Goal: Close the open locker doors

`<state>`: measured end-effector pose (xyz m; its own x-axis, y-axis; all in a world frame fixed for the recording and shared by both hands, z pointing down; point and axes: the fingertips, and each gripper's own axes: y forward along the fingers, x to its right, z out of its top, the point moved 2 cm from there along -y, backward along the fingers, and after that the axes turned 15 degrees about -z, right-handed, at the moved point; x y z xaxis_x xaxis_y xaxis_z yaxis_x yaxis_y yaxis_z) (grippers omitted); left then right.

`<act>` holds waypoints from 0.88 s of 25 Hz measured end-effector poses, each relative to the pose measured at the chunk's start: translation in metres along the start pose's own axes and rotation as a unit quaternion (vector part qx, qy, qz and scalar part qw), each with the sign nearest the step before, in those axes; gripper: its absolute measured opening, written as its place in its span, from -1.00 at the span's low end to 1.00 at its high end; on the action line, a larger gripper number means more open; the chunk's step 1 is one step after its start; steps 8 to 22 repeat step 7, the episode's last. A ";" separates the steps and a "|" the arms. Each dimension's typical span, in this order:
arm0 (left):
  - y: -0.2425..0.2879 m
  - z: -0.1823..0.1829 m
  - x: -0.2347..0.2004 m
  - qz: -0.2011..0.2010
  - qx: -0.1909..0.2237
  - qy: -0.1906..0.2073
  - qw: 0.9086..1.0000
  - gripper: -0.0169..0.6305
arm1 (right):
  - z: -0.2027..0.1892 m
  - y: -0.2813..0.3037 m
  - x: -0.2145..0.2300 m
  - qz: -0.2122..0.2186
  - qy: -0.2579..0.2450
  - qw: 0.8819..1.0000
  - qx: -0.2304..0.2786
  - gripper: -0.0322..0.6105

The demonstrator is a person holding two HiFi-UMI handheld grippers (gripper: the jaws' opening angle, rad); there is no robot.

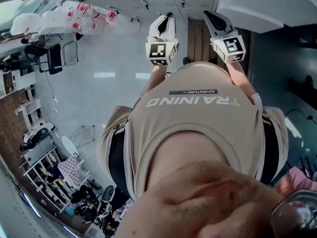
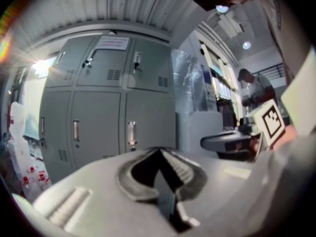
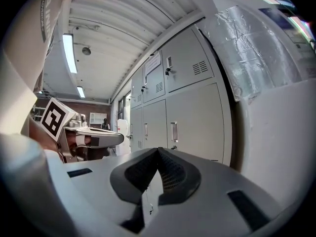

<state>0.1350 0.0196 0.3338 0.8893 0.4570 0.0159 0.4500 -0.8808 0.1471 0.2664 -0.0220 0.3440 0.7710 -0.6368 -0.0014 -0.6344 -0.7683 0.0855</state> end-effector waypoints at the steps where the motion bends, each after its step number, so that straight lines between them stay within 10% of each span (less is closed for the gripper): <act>1: 0.000 0.001 0.000 -0.002 0.002 0.002 1.000 -0.96 | 0.002 0.000 -0.001 0.002 -0.003 1.000 0.002 -0.86; 22: 0.005 0.002 0.008 -0.013 0.003 0.003 1.000 -0.96 | 0.008 -0.003 -0.003 0.009 -0.008 1.000 0.002 -0.86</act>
